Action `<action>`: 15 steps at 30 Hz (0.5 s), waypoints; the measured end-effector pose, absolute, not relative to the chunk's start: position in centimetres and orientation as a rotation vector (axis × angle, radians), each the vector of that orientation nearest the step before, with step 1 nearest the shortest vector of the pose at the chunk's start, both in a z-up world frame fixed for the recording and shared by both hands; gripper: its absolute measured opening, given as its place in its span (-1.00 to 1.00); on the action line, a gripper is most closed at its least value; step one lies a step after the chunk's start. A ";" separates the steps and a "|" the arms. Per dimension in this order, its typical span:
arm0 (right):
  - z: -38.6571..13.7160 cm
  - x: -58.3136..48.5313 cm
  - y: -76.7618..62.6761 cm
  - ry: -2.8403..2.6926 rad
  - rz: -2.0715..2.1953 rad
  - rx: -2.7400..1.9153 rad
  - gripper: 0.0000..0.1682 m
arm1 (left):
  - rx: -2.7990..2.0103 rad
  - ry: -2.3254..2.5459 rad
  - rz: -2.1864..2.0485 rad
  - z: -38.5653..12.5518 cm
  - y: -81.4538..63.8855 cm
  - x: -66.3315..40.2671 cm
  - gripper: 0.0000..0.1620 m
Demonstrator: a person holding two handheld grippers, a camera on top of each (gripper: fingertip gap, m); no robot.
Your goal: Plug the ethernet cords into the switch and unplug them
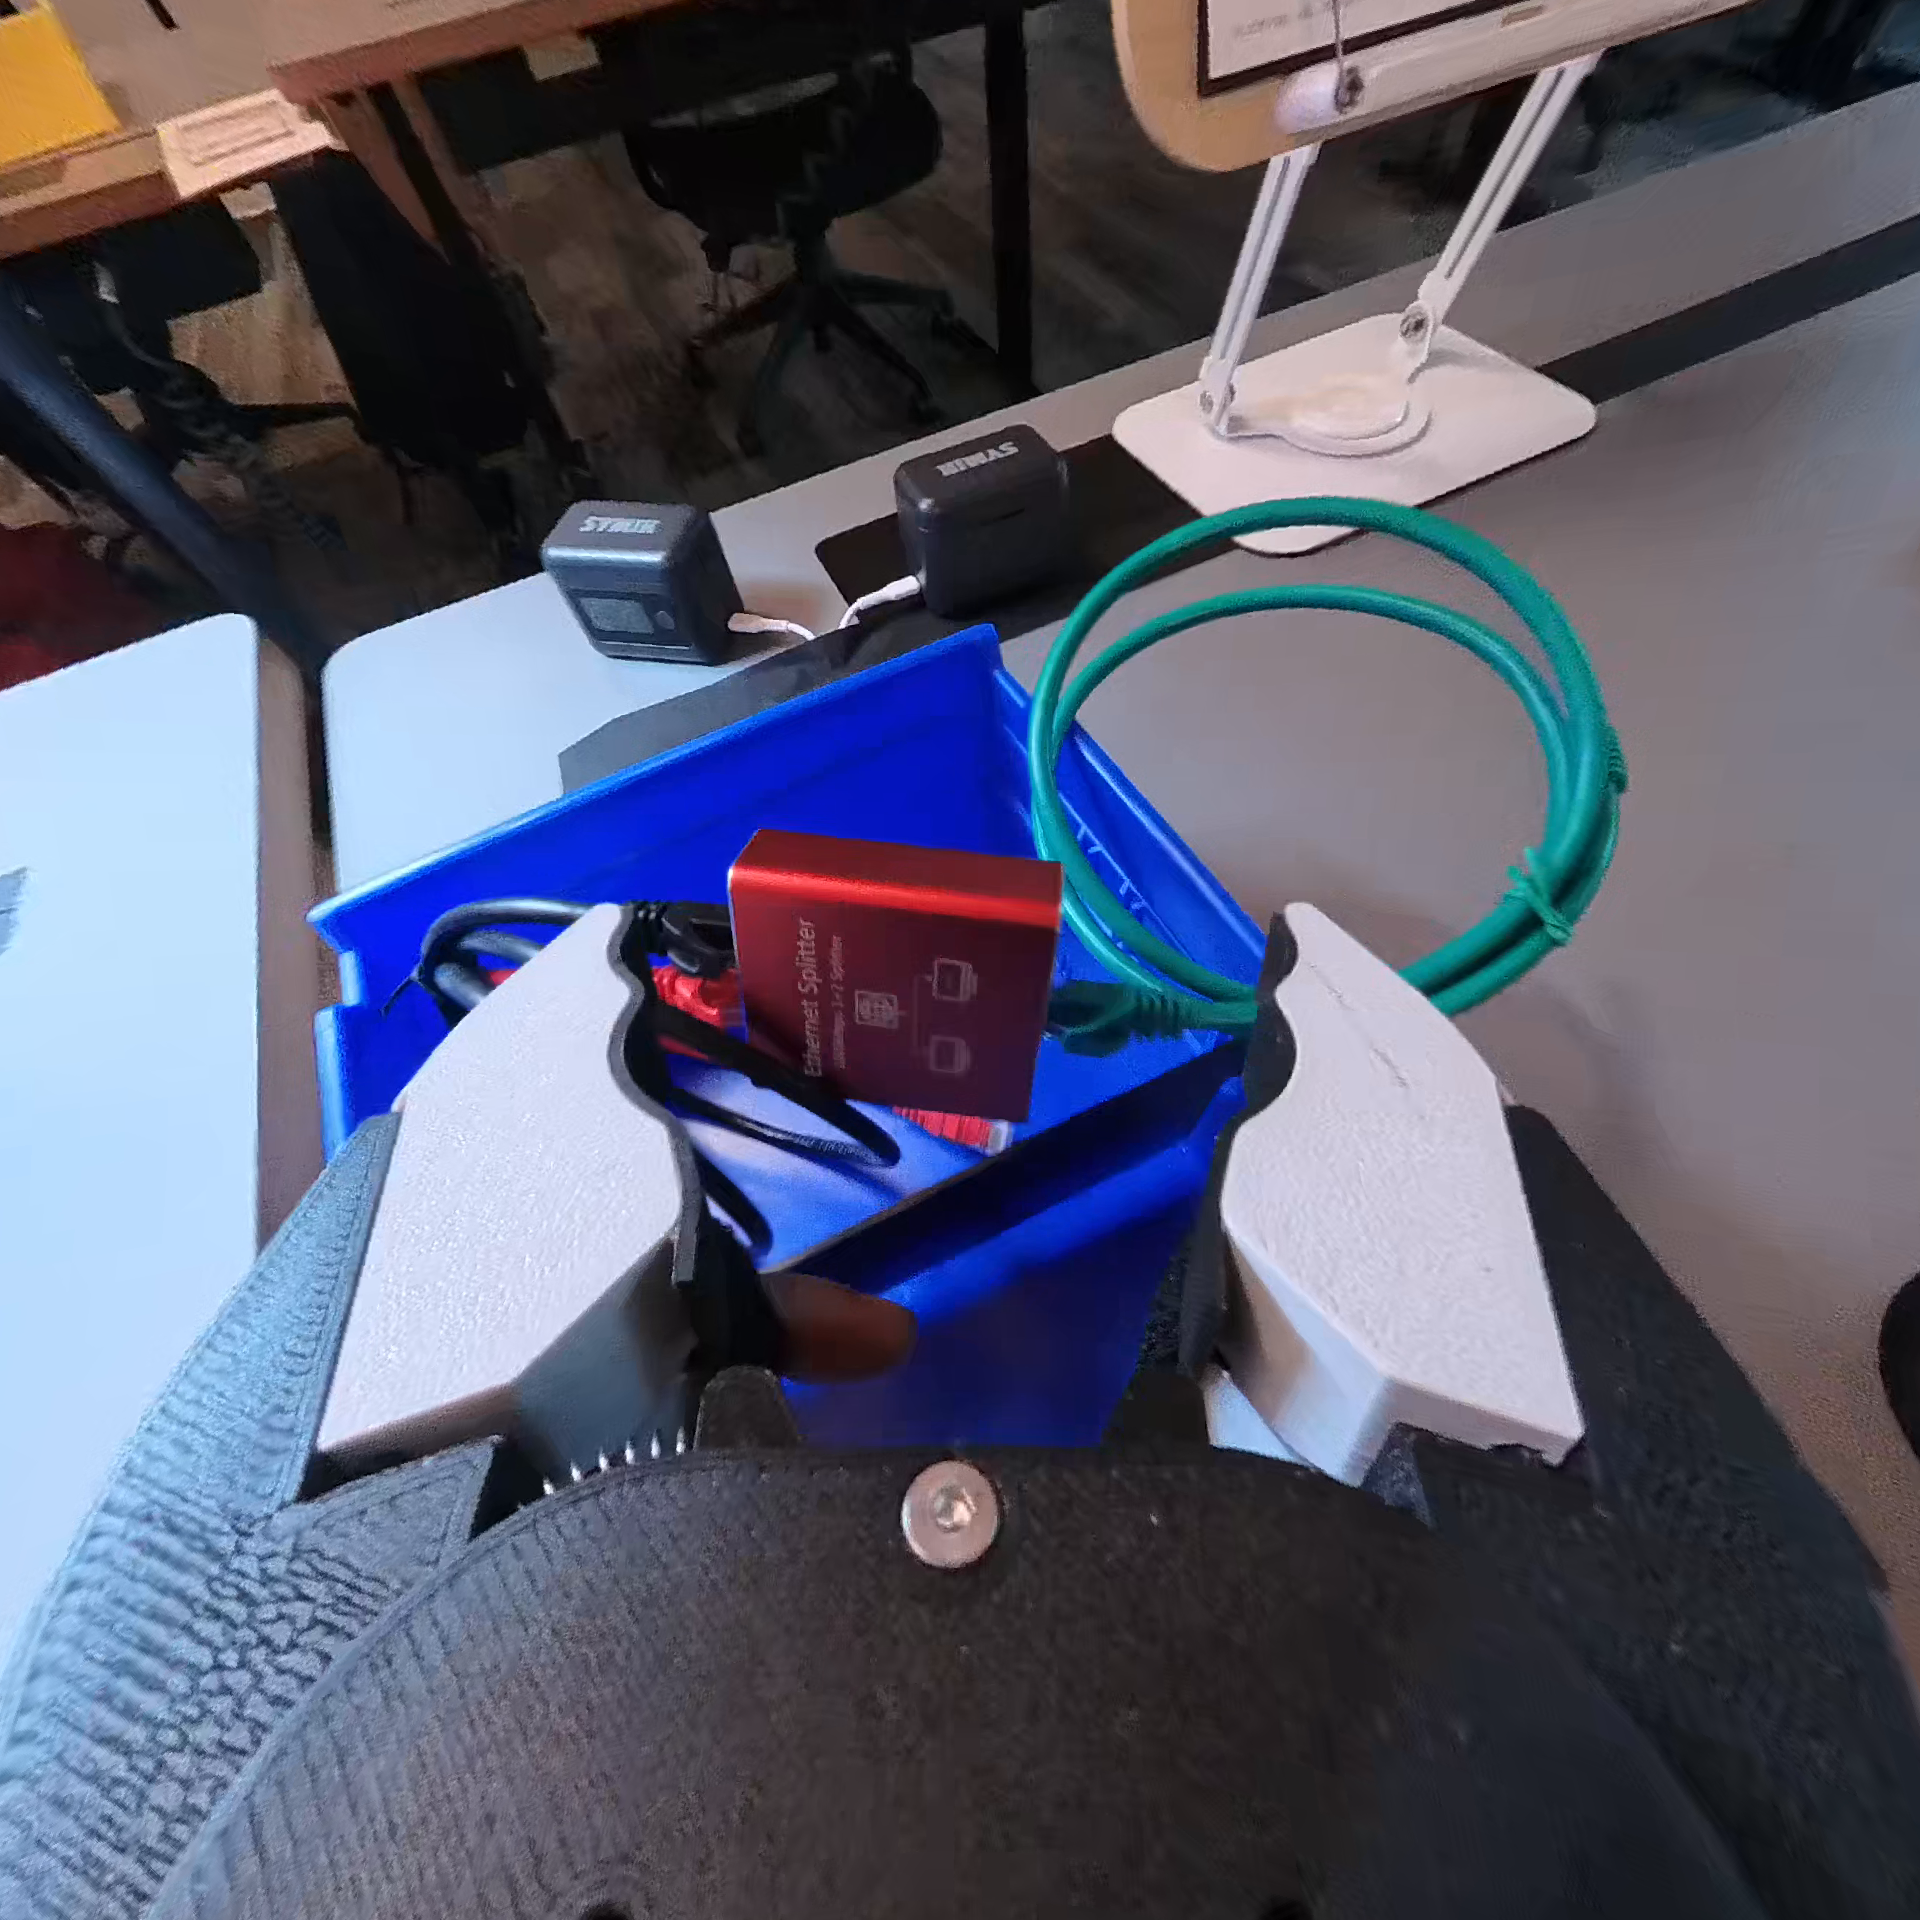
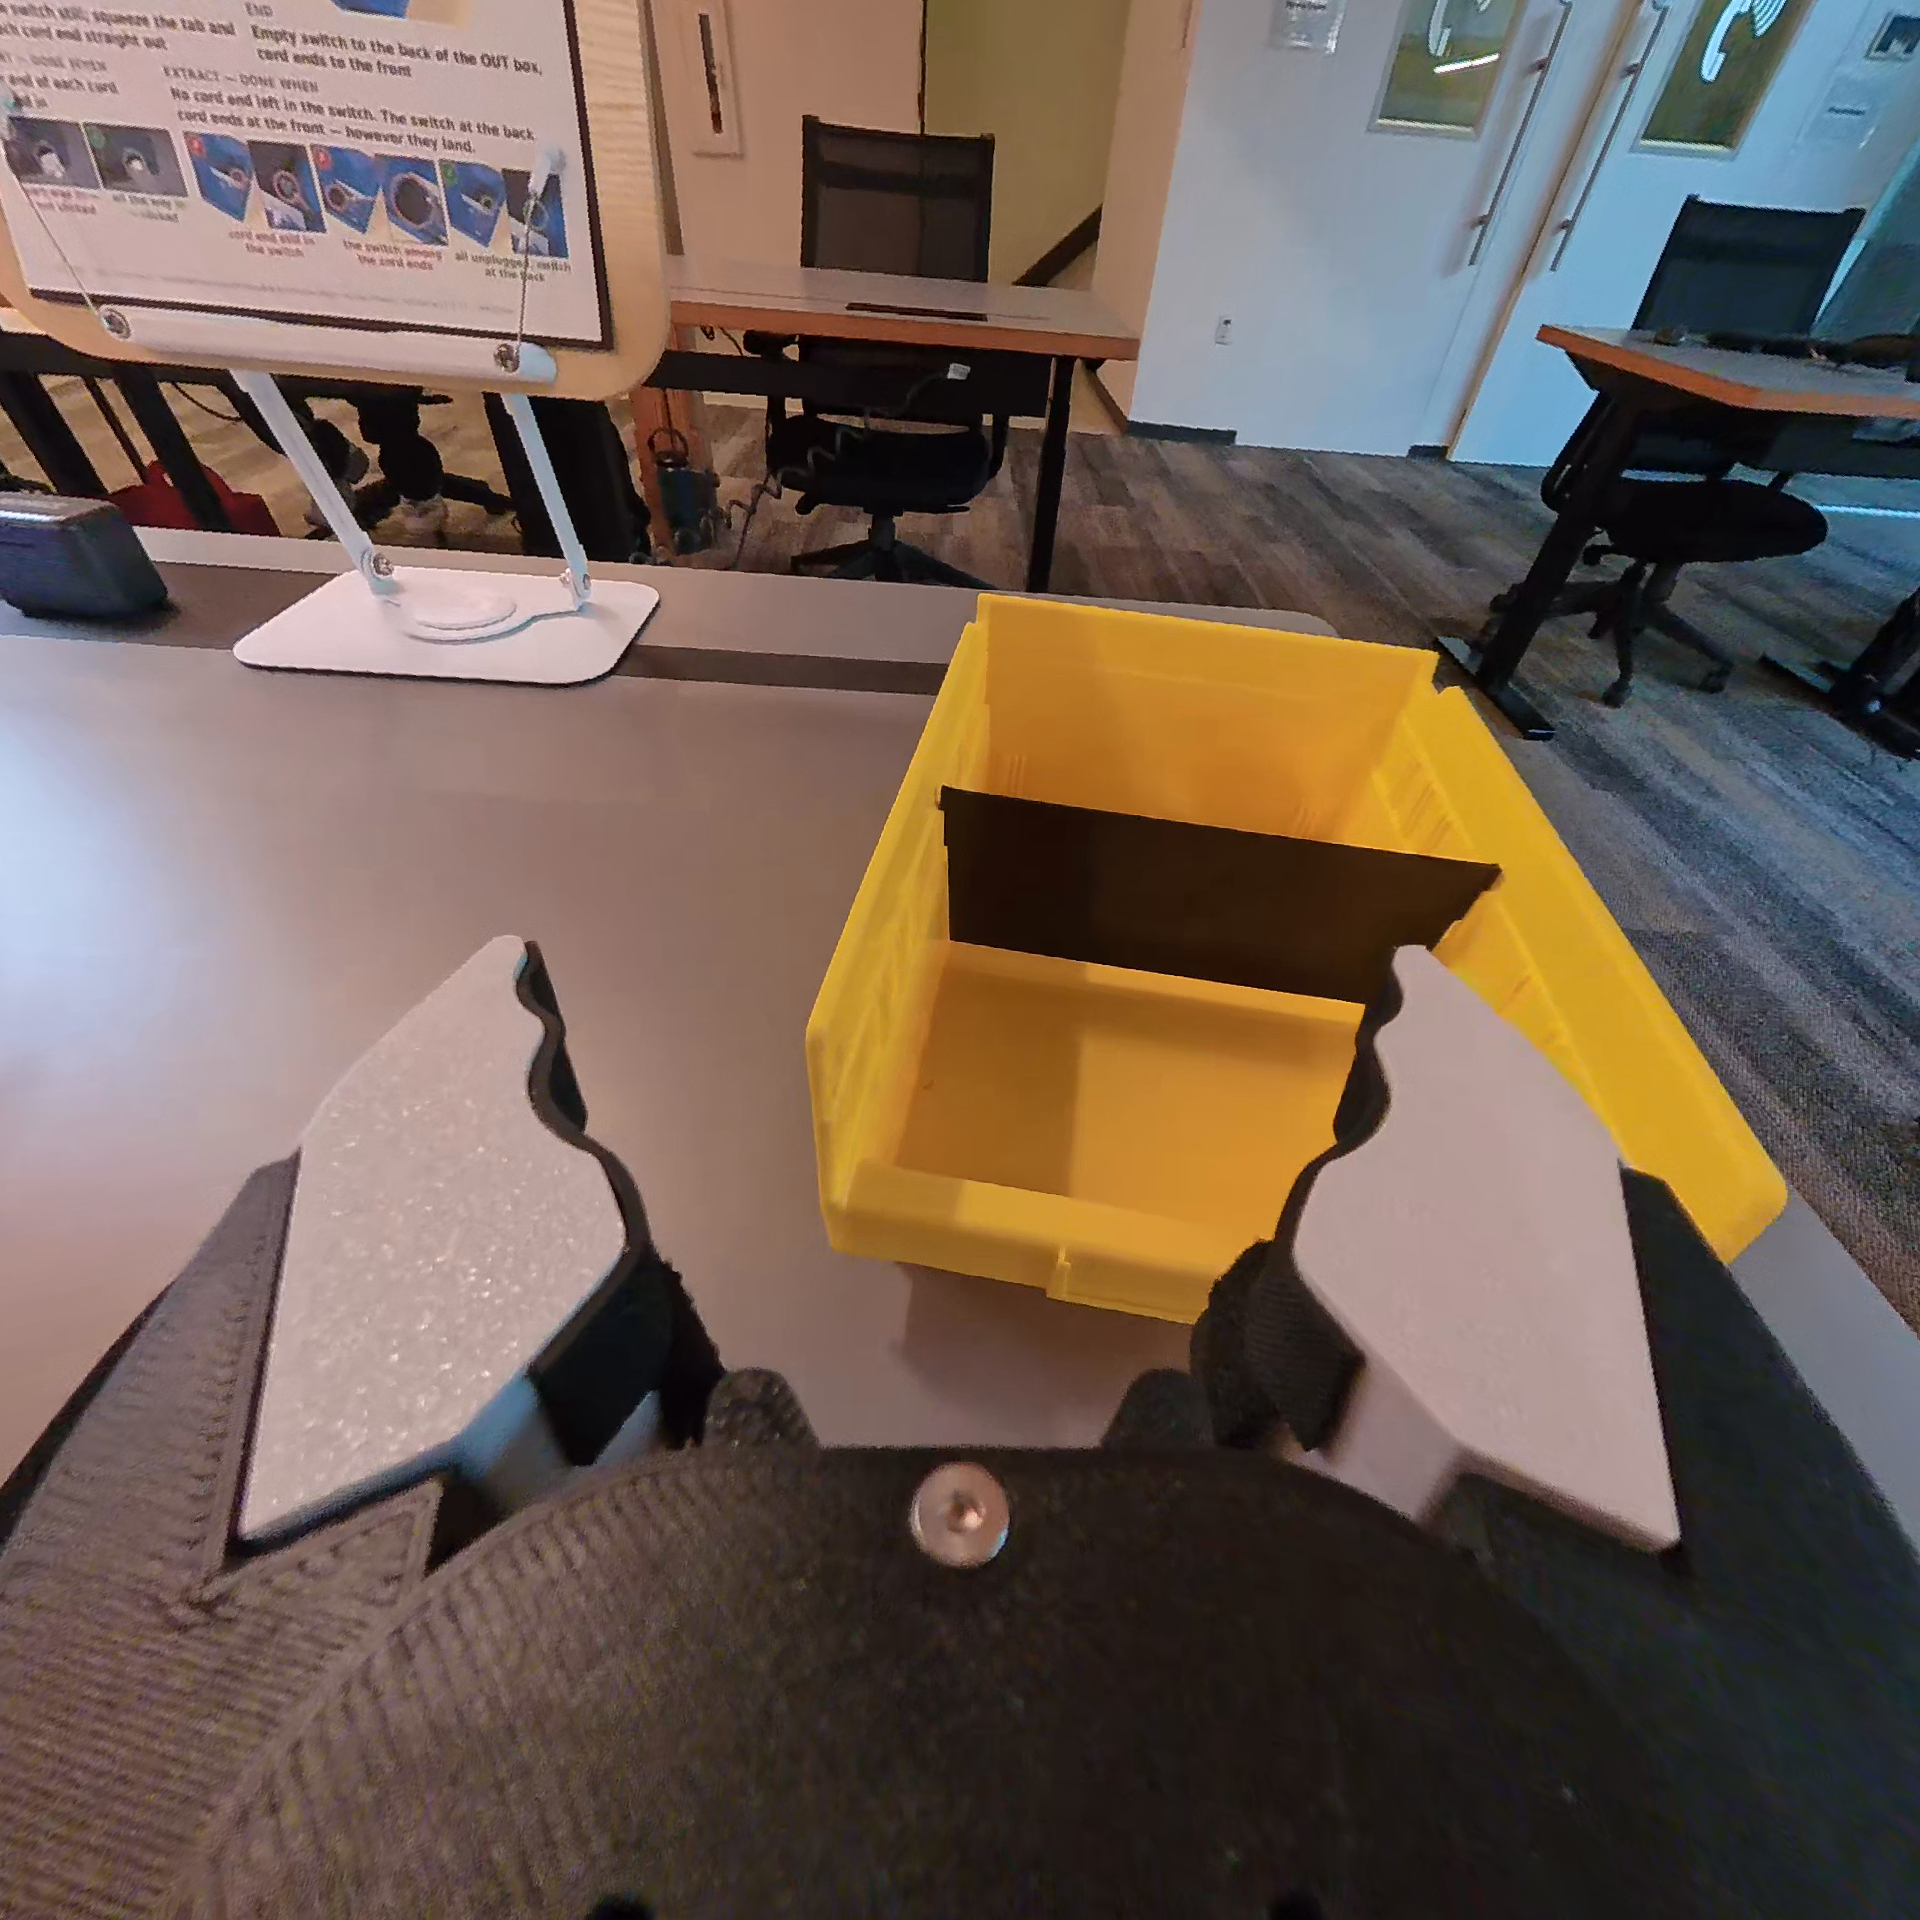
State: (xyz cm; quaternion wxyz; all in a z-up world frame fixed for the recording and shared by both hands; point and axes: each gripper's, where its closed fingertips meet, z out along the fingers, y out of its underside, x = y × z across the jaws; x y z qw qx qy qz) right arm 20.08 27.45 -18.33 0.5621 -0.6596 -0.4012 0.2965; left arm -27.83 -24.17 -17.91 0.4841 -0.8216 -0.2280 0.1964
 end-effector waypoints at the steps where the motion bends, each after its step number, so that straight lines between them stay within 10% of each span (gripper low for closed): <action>1: -18.4 20.0 27.4 -0.955 0.695 -1.554 0.68 | -1.996 -0.567 0.454 -18.2 -24.0 -28.4 0.34; 15: -18.6 19.8 27.1 -0.987 0.715 -1.555 0.61 | -2.056 -0.525 0.506 -20.3 -23.0 -30.6 0.18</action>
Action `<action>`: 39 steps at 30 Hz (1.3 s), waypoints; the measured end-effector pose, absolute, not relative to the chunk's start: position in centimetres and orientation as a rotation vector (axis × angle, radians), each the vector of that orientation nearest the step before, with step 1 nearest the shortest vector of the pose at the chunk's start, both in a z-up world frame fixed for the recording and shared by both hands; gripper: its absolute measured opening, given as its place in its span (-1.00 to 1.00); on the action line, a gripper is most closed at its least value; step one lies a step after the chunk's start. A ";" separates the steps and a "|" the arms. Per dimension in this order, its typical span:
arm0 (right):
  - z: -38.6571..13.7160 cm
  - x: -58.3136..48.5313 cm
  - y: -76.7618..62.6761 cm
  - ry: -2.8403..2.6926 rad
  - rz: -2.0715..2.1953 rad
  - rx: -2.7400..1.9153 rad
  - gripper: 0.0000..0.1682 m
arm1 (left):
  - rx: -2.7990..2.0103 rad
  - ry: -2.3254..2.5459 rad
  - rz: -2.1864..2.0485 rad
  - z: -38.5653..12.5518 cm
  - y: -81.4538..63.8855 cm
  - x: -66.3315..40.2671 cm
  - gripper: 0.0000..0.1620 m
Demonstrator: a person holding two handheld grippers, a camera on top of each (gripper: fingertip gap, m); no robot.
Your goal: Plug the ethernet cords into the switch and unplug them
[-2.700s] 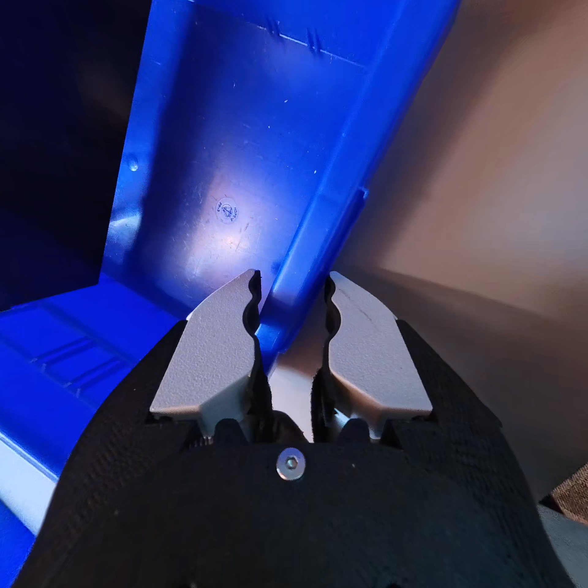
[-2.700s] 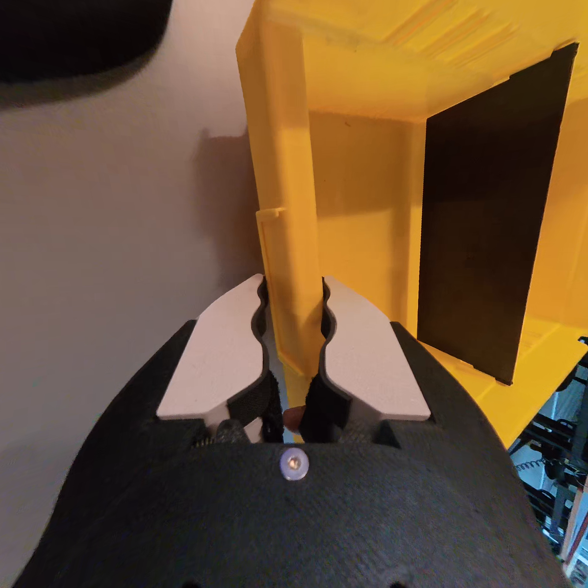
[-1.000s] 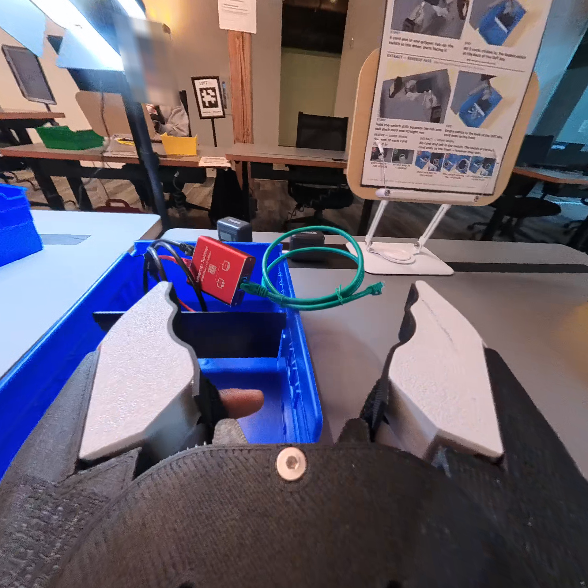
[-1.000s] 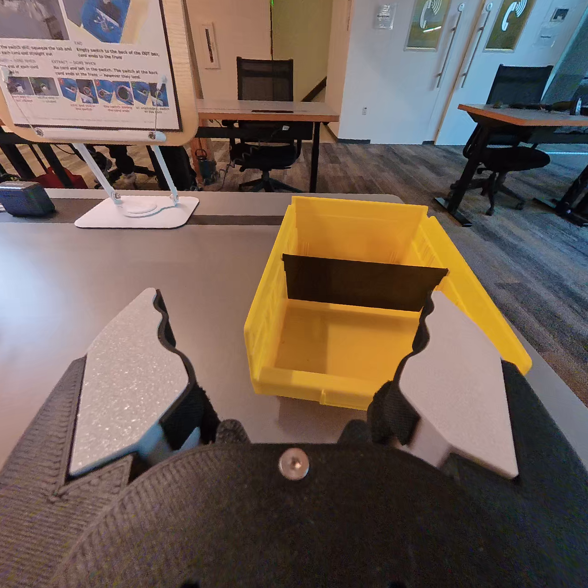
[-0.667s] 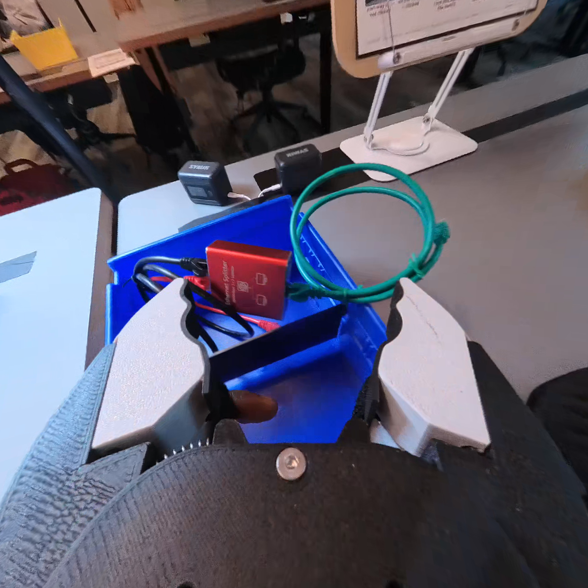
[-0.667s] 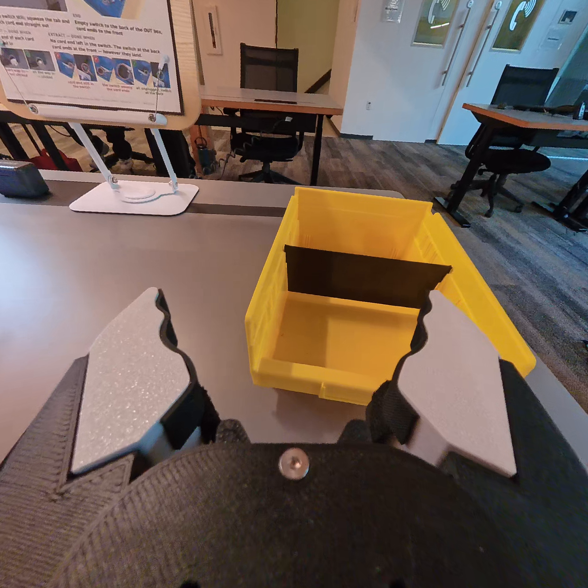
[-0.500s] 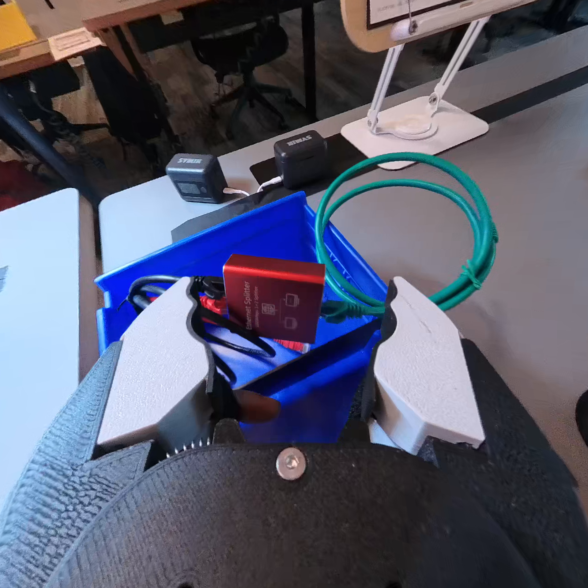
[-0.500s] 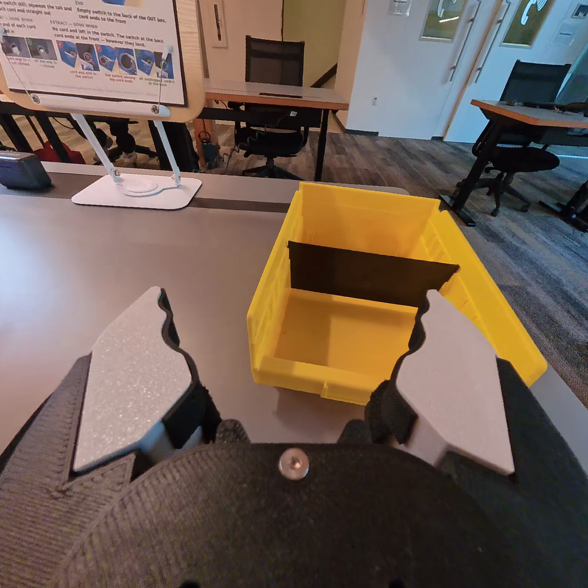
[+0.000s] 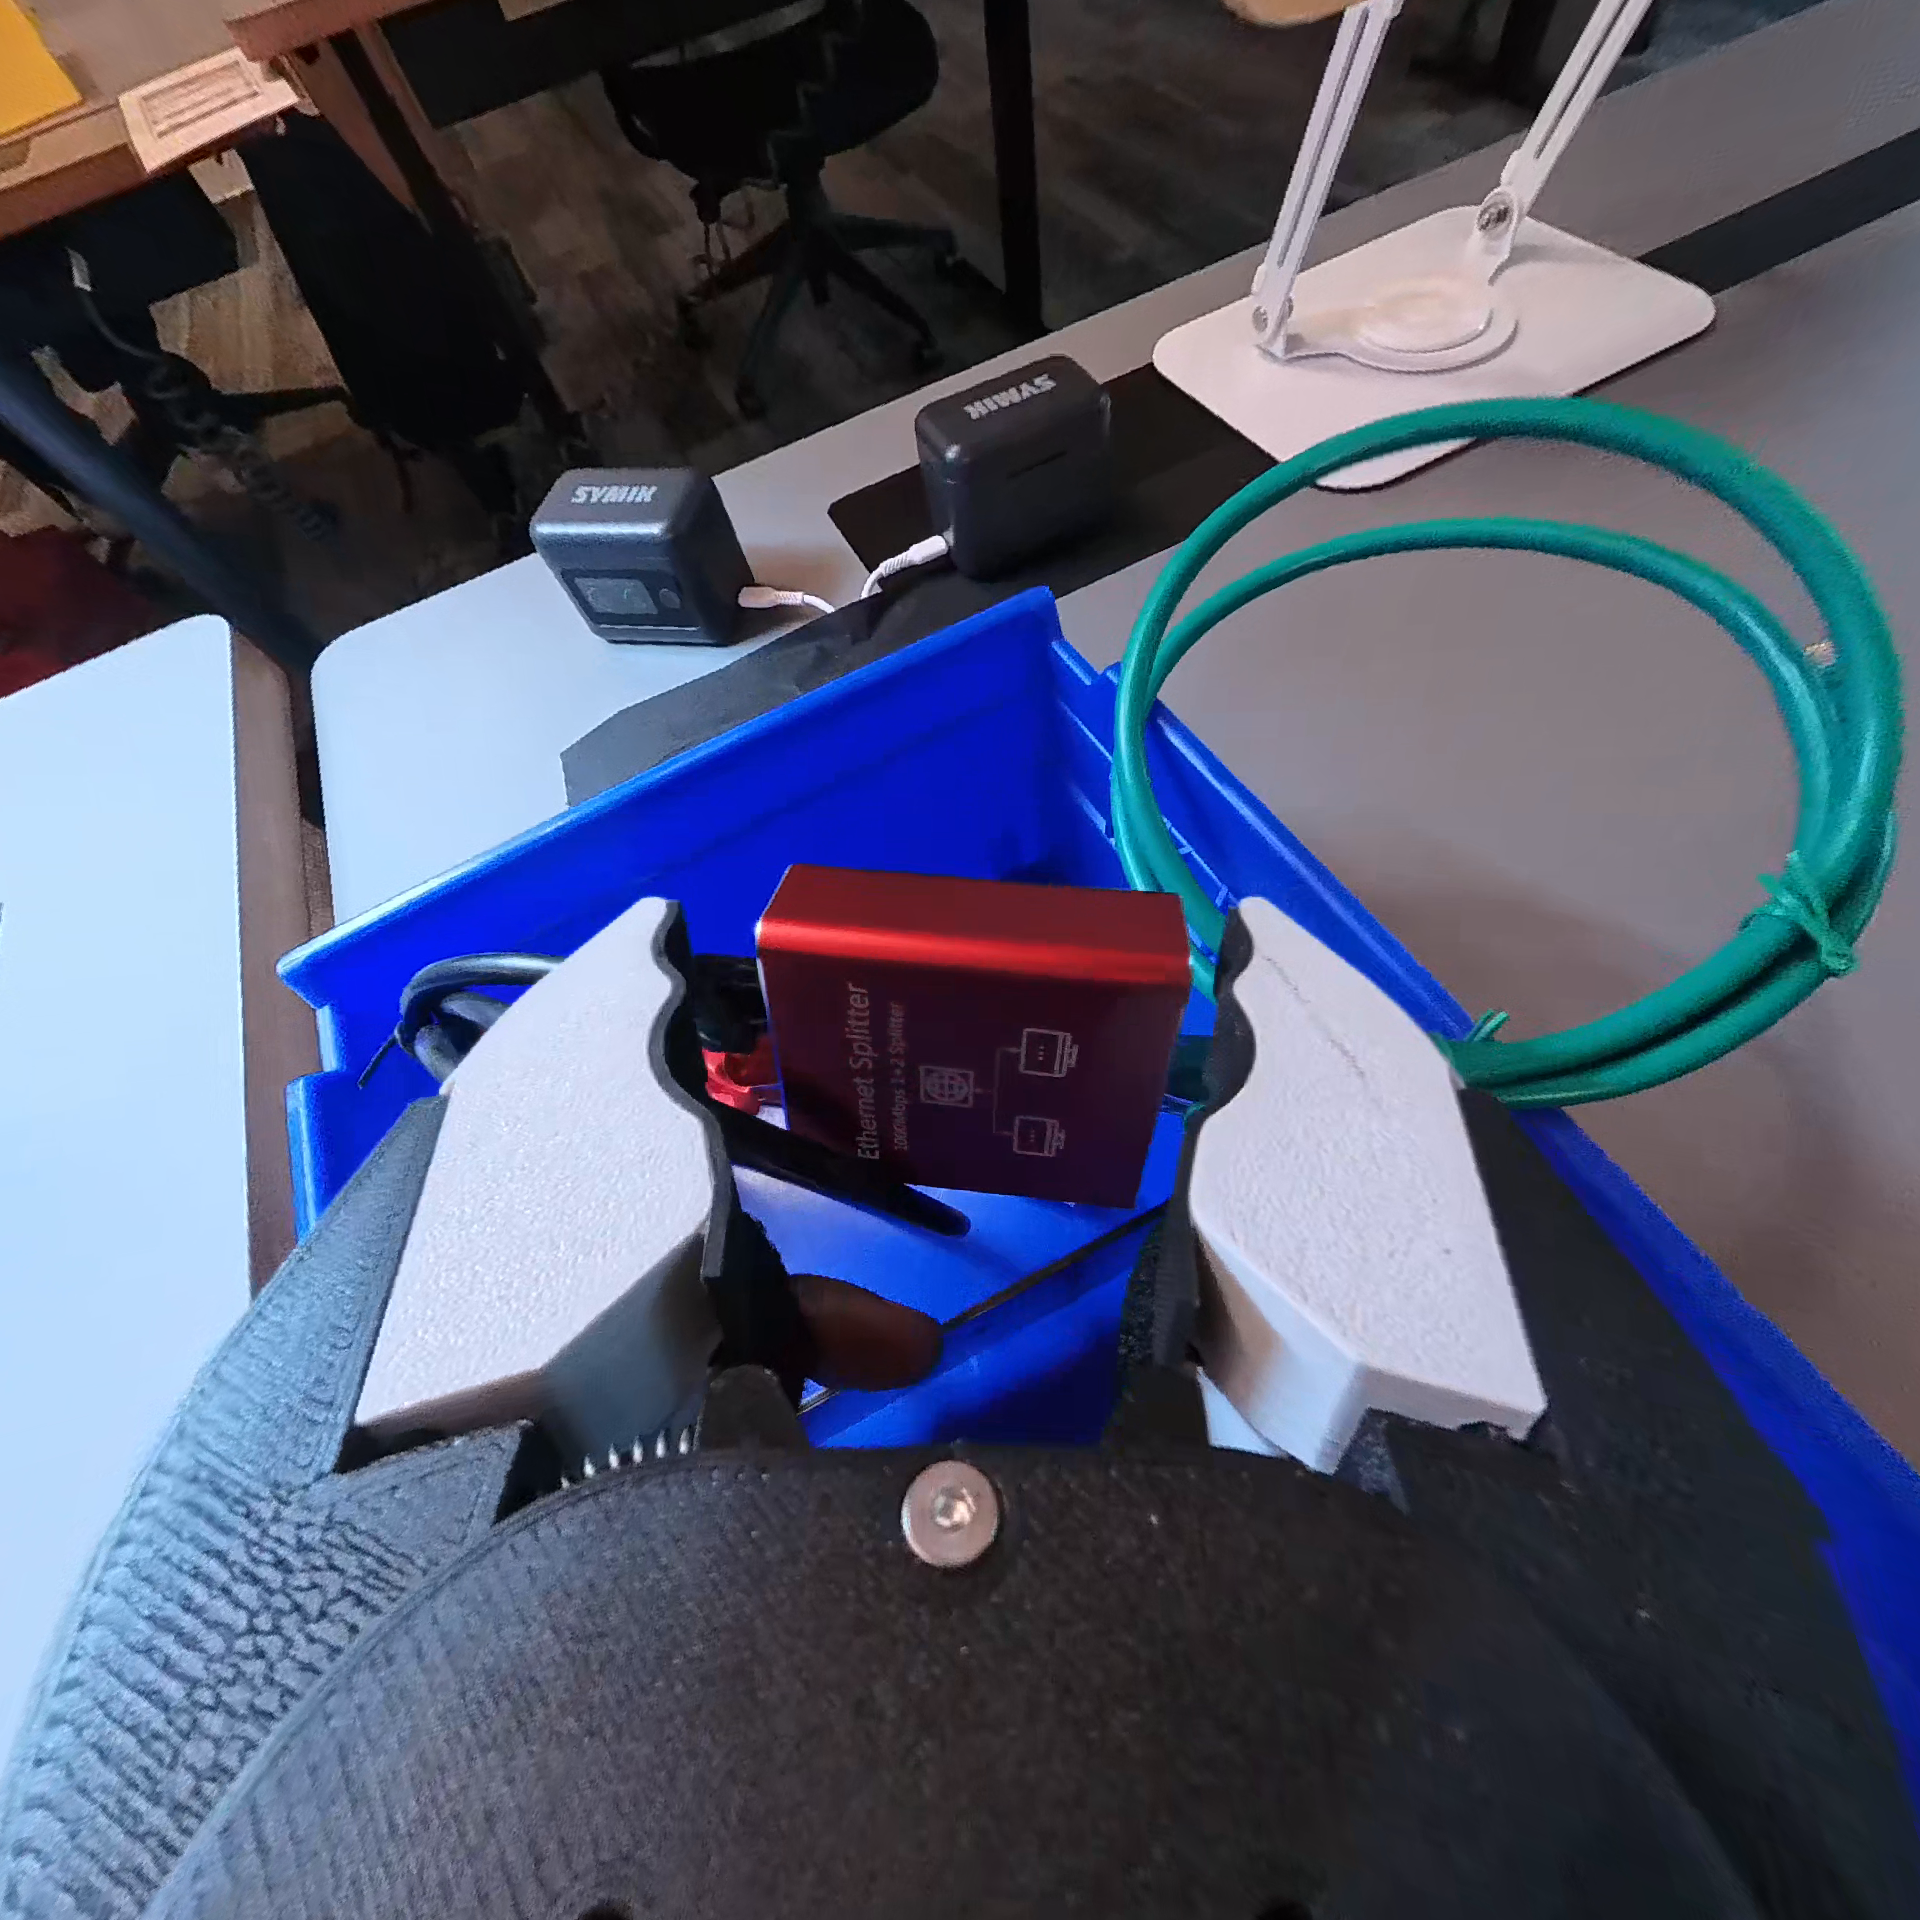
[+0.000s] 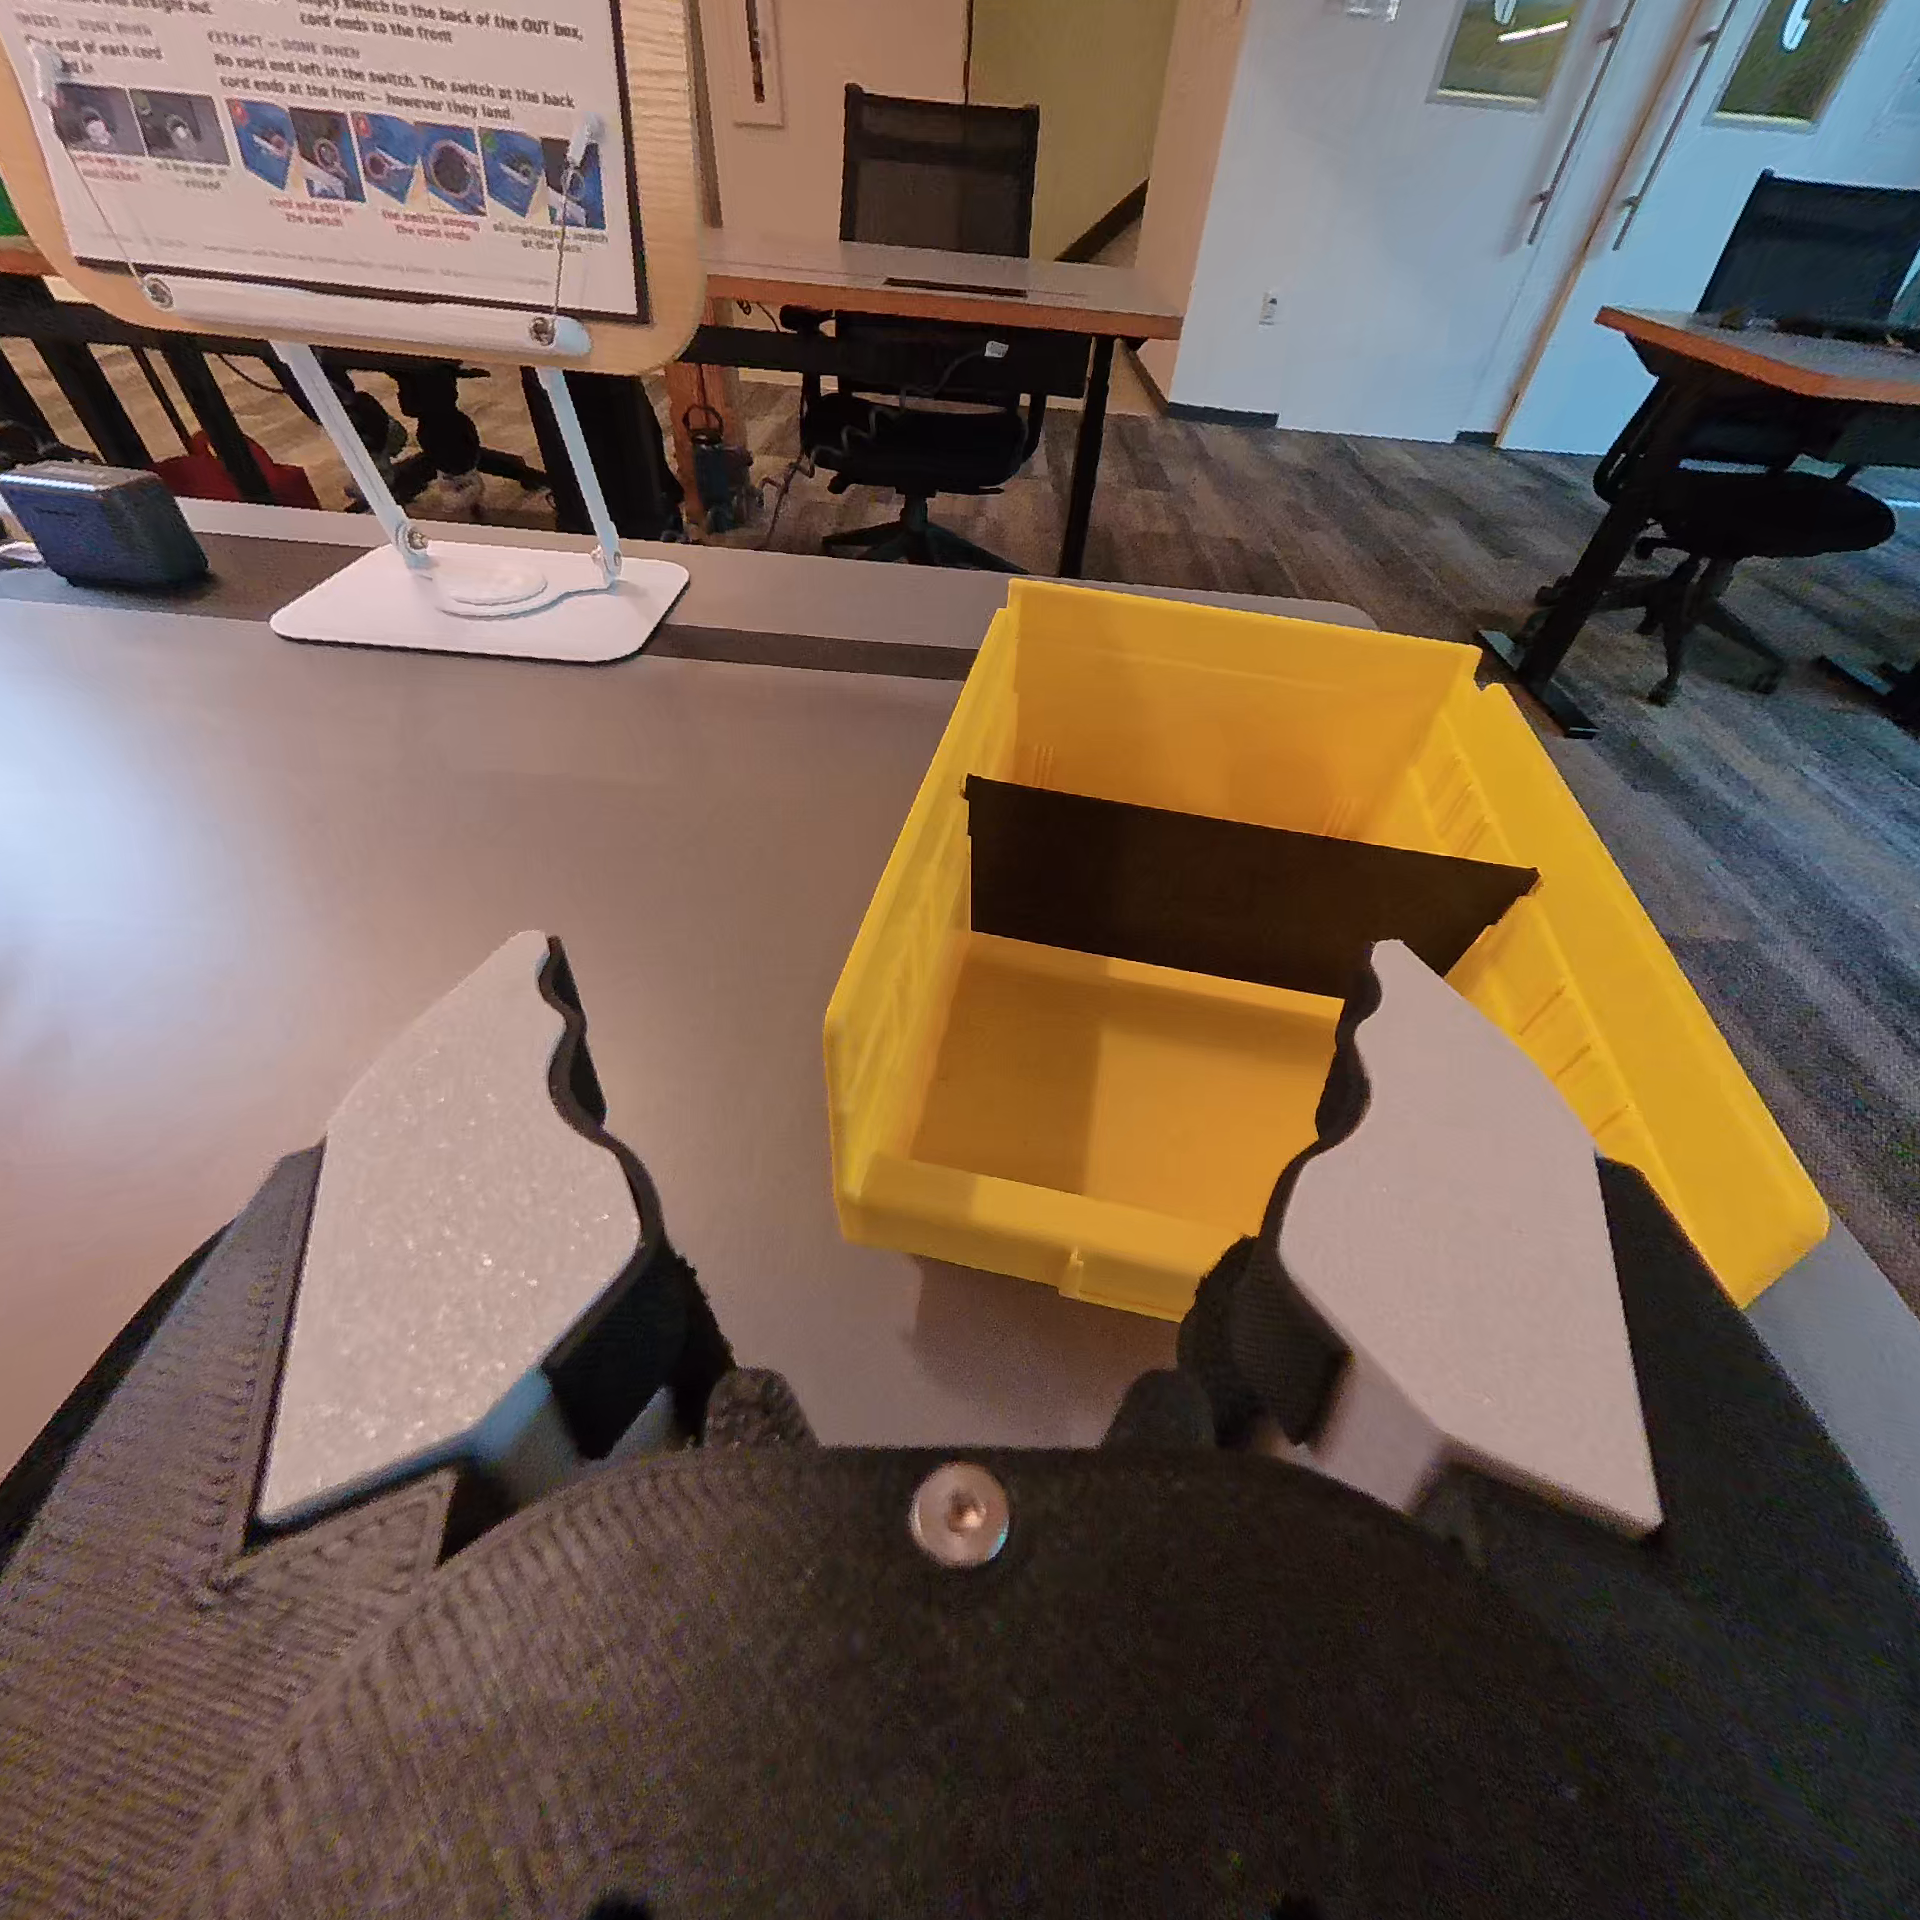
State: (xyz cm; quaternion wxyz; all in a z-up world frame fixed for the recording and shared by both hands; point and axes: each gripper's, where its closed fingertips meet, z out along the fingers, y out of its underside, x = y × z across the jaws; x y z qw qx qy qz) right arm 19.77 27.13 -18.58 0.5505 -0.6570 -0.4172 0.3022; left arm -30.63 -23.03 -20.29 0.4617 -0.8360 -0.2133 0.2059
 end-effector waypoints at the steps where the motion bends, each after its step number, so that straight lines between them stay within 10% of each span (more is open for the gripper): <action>1: -18.6 19.8 27.1 -0.989 0.712 -1.554 0.61 | -2.065 -0.518 0.503 -20.5 -23.0 -30.6 0.15; 25: -17.8 19.1 25.6 -1.040 0.727 -1.502 0.55 | -1.720 -0.165 0.808 -6.1 -15.7 -19.0 -0.08; 39: -15.5 16.0 19.6 -1.218 0.916 -1.334 0.25 | -1.654 0.384 1.164 -9.8 -5.8 -4.0 -0.08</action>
